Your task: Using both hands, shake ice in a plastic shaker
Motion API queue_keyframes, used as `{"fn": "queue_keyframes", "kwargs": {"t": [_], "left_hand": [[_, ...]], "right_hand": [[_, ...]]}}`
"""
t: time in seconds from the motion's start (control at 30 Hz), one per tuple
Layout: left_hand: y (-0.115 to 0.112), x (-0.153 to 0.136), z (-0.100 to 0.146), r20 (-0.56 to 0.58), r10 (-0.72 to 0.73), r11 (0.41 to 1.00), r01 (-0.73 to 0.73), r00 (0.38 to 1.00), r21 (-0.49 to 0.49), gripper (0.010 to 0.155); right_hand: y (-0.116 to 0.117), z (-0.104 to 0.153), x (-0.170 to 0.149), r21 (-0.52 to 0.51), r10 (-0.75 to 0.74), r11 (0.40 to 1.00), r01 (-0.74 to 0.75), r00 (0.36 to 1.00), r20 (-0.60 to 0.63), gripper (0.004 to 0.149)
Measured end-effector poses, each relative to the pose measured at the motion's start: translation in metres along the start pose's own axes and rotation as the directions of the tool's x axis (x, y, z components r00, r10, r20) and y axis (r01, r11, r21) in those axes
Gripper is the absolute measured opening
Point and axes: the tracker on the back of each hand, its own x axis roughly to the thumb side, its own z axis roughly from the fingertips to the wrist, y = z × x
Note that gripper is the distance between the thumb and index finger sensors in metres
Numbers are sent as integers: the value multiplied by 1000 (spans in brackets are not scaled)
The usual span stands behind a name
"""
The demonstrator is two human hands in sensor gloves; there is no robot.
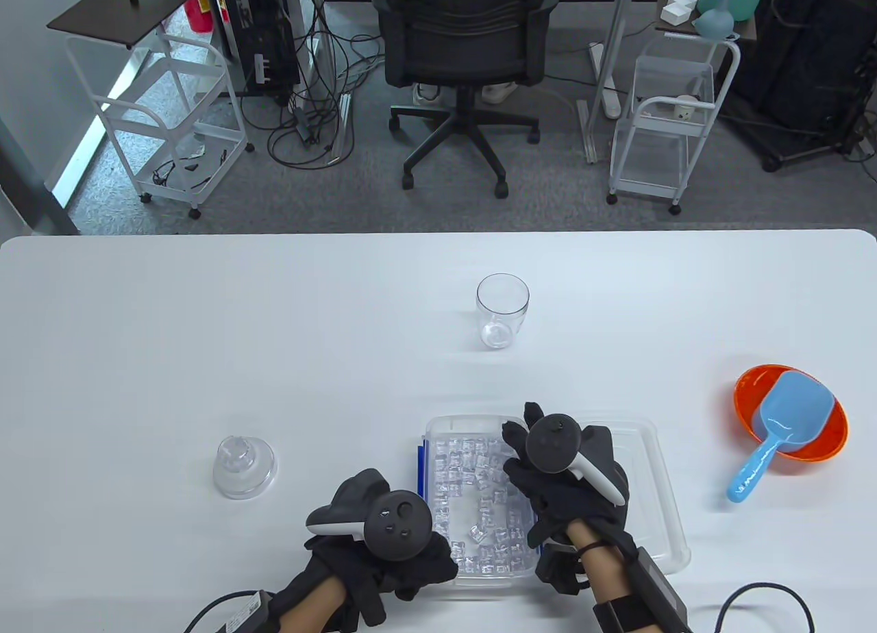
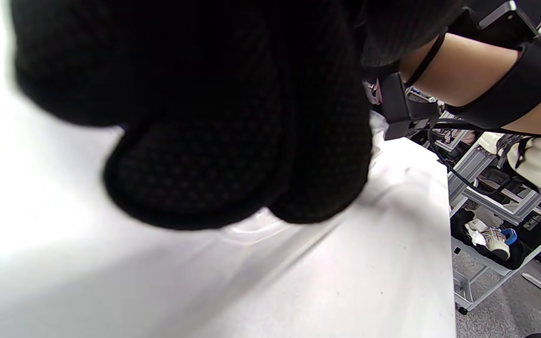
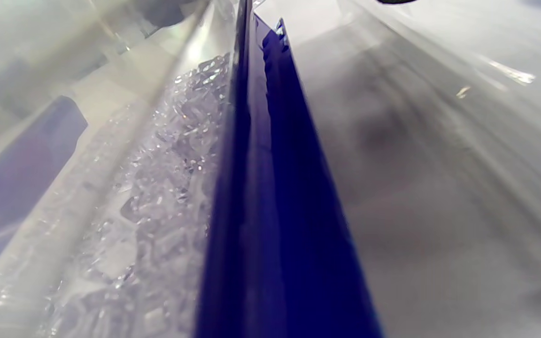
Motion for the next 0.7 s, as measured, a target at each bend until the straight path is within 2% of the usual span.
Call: {"fn": "queue_keyframes", "kwargs": {"t": [0.17,0.27,0.43,0.7], "left_hand": [[3,-4,3,-99,-30,1000,30,995,-6,53],[6,-10,7,-174,-15,1000,16,985,3,53],[14,-23,17,-386,-84,994,106,919,36,48],[17,-32,23,-540,-125,973,210,833,97,46]], "right_hand": [[-7,3,-5,-21,42,999,-42,999,-3,60],[-9,5,-5,-38,7,999,-7,1000,5,55],[-16,10,-7,-86,-30,996,31,999,18,47],[-24,18,-3,-124,7,992,-2,999,40,46]]}}
